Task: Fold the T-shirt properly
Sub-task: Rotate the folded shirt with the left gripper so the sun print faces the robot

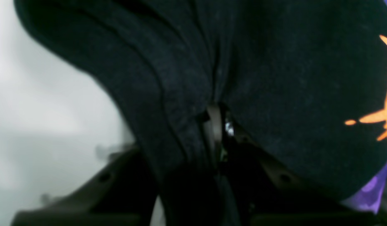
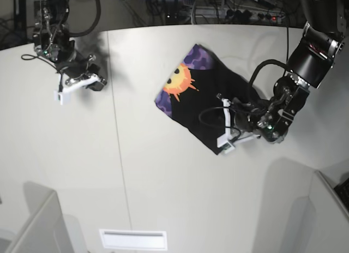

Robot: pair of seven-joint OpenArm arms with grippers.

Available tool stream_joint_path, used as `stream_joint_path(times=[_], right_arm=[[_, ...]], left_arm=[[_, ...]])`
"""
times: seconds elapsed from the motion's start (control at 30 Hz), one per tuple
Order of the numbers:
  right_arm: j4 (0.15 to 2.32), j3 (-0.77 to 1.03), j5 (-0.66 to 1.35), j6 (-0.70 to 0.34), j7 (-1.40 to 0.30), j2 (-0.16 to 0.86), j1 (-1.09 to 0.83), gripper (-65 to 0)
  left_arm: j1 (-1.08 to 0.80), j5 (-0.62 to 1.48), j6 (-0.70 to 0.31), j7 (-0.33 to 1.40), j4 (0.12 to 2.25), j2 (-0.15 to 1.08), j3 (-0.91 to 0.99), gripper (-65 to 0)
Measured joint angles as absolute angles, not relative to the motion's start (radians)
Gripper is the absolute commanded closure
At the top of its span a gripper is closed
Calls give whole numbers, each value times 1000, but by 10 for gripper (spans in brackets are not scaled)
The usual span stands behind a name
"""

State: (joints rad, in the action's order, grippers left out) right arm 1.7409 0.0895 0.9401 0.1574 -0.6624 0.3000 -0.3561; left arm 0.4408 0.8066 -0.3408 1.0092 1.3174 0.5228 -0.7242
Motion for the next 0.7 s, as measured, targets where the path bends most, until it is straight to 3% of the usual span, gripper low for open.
stream_joint_path(times=[0.2, 0.33, 0.57, 0.7], right_arm=[[1850, 130, 819, 159, -665, 298, -422, 0], [1938, 134, 640, 158, -664, 231, -443, 0], [1957, 130, 544, 157, -672, 128, -463, 0], [1957, 129, 553, 157, -673, 109, -463, 0]], left_arm=[[507, 588, -350, 1003, 1364, 489, -888, 0], [497, 349, -485, 995, 1407, 439, -910, 0], [476, 39, -686, 926, 1412, 377, -912, 0], [473, -22, -687, 894, 1409, 364, -913, 0]])
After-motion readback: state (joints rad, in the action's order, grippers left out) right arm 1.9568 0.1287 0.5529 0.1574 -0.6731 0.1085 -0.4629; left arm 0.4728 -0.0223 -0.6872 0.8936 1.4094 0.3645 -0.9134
